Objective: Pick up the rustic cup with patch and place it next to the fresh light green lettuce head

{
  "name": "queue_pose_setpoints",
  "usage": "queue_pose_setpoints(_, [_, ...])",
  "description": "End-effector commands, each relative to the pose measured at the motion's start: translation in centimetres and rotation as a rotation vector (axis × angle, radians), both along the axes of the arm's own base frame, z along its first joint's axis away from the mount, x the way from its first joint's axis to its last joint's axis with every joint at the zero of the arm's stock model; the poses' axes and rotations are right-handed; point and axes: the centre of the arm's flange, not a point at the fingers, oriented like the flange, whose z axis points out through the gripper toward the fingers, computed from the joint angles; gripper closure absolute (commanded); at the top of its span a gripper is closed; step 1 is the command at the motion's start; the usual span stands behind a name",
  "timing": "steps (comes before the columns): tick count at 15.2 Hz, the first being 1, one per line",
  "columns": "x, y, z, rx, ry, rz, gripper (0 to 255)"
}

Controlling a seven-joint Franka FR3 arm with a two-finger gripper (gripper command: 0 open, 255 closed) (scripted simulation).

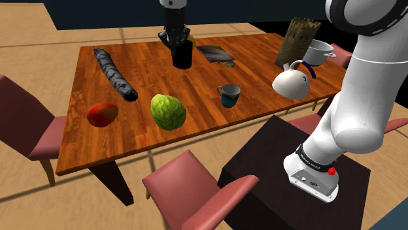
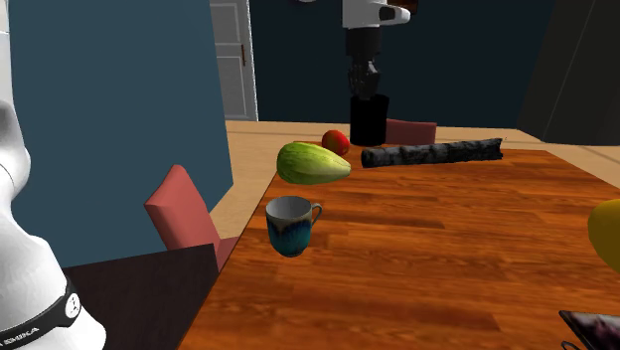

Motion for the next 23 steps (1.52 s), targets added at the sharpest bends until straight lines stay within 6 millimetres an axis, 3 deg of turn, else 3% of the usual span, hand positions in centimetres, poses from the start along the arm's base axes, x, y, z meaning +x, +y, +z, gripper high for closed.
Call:
queue_pose_setpoints(1, [-0.1, 0.0, -0.9, 0.000, -0.001, 0.000, 255])
queue_pose_setpoints(23, [-0.1, 0.0, -12.6, 0.000, -0.001, 0.000, 255])
